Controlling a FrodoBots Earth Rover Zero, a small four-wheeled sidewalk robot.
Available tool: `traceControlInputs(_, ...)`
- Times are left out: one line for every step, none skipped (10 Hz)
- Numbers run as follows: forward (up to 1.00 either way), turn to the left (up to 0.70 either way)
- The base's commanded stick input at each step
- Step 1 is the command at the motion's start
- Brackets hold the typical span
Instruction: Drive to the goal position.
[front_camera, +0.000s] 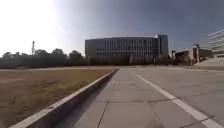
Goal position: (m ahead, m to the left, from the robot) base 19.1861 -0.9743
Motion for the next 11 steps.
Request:
traceControlInputs(0.05, 0.0)
traceControlInputs(0.05, 0.0)
traceControlInputs(0.05, 0.0)
traceControlInputs(0.05, 0.0)
traceControlInputs(0.04, 0.0)
traceControlInputs(0.05, 0.0)
traceControlInputs(0.05, 0.0)
traceControlInputs(0.05, 0.0)
traceControlInputs(0.05, 0.0)
traceControlInputs(0.05, 0.0)
traceControlInputs(0.04, 0.0)
